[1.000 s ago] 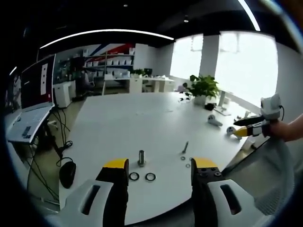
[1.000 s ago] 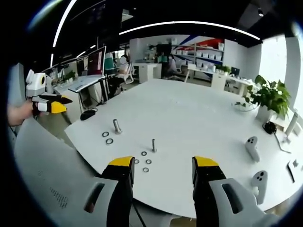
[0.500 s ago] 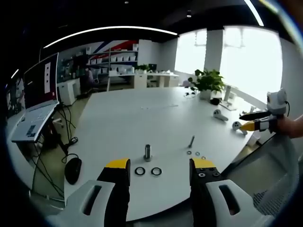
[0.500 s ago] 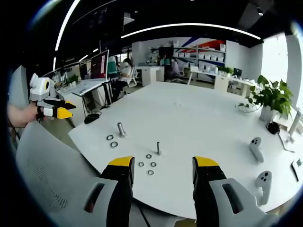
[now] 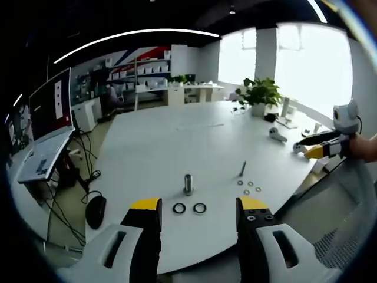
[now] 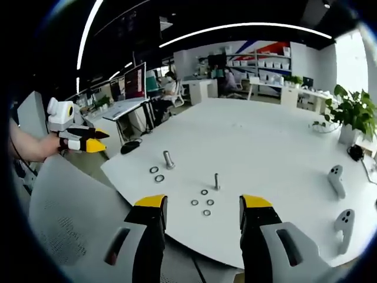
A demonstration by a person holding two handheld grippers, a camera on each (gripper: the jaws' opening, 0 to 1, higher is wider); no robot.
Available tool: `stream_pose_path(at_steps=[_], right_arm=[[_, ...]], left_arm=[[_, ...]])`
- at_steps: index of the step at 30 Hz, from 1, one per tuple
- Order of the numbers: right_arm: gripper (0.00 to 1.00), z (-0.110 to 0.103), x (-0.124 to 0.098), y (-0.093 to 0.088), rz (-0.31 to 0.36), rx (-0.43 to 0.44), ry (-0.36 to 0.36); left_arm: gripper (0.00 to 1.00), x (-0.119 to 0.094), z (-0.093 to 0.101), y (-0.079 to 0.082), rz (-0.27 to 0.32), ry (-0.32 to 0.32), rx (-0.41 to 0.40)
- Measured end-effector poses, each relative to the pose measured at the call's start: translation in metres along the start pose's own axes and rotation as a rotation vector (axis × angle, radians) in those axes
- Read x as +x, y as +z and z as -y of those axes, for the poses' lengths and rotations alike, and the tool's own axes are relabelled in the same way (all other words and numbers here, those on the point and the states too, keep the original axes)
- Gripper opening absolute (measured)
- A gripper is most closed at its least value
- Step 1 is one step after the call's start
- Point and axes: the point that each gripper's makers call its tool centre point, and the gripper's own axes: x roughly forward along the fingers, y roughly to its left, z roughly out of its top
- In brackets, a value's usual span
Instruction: Place the washer onto the threaded stud by aligning its center hole with the stud, sliding it down to the base, and recovering from edge contact or off-axis alignment until the washer reaches the visible bottom stop.
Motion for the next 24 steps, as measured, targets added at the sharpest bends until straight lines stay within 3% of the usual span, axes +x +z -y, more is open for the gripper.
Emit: stream_pose_path(at_steps=[9, 13, 19, 24], right_arm=[[0.51, -0.008, 0.002, -0.001, -0.003, 0.010, 0.041], [0.51, -0.007, 0.004, -0.003, -0.021, 0.004, 0.038], [0.51, 0.003, 0.002, -0.008, -0.048, -0.003, -0.023], [0.51, 0.005, 0.004, -0.007, -0.056, -0.018, -0.030]], left_arm=[[0.46, 0.002, -0.008, -0.009, -0.039, 0.031, 0.023], [0.46, 0.001, -0.006, -0.006, -0.030, 0.028, 0.014], [0.47, 0.000, 0.000, 0.000, 0.010, -0.011, 0.009], [0.47, 0.003, 0.006, -0.002, -0.015, -0.050, -0.002]])
